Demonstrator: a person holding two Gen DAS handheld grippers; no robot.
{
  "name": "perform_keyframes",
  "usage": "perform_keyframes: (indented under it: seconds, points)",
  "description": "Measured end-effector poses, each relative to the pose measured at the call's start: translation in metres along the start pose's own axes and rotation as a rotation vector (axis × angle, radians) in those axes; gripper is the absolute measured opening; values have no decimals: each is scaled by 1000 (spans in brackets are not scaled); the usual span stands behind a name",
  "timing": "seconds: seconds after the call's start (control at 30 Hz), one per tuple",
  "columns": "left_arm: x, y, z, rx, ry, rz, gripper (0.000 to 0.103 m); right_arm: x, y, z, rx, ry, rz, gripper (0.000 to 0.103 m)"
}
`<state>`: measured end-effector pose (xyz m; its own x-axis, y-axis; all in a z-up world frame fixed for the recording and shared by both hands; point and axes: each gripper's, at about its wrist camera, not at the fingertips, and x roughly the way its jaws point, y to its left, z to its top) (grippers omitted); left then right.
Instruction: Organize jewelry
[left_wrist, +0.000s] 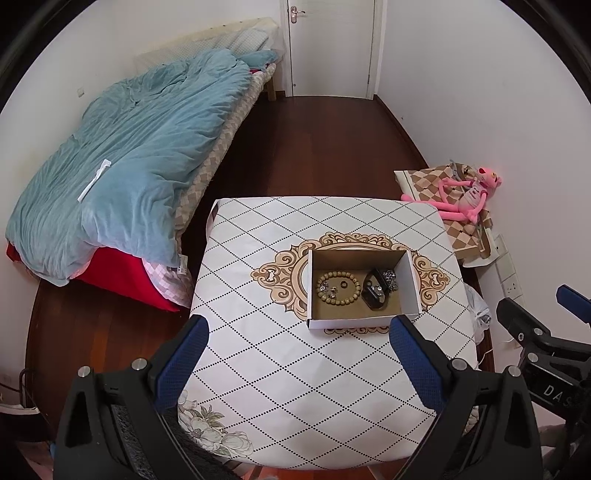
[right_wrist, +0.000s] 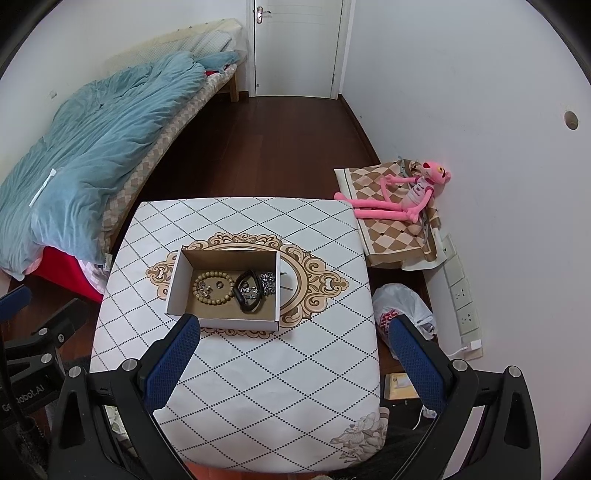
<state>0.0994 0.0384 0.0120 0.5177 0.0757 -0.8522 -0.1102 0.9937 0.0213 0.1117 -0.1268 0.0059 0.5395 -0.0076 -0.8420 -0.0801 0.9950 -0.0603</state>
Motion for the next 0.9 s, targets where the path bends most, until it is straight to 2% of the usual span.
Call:
perform_keyframes:
  seconds: [0.9]
  points:
    - [0,-4,-3,1,0,-2,100,0,-2,1,-4,1,4,103]
